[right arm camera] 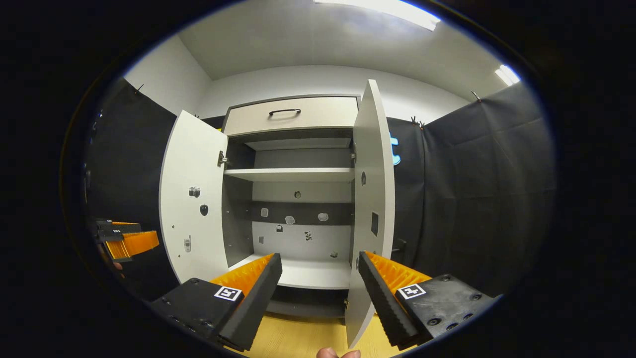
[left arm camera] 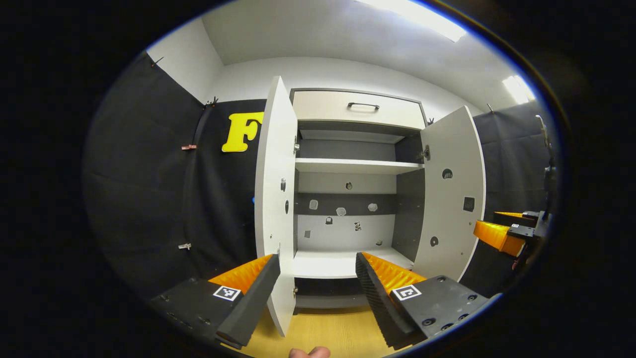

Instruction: Open the right door of the double-door shoe cabinet with the right hand, and open the left door with the left hand.

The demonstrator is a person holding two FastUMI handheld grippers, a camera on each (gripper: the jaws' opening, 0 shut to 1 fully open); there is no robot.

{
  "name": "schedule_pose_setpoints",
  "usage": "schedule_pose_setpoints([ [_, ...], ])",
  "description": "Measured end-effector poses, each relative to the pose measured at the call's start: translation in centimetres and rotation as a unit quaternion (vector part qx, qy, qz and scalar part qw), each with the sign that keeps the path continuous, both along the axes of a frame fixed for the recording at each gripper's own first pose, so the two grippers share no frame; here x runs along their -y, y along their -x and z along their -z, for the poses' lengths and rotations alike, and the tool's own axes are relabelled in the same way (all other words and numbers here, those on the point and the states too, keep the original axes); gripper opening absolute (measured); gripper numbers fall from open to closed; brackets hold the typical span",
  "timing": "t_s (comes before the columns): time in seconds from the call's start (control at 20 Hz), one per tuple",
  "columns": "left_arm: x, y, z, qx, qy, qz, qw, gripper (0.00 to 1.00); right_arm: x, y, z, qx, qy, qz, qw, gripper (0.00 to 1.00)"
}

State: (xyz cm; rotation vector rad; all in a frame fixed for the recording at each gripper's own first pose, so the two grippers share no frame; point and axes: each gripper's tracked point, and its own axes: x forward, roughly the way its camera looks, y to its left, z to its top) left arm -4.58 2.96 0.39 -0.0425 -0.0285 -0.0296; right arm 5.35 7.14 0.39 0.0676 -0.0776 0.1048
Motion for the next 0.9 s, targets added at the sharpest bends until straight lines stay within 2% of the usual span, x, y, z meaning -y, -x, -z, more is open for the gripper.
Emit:
schedule_pose_setpoints([
  [0.15, 0.5, -0.2, 0.2, -0.004, 0.007, 0.003, 1.0, 0.95, 0.4, 0.2, 0.1, 0.001, -0.001, 0.003, 1.0, 0.98],
  [0.9, 1.2, -1.1, 0.2, -0.003, 0.003, 0.004, 1.0, 0.95, 1.2, -0.4, 0.3, 0.004, -0.004, 0.009, 1.0, 0.96],
])
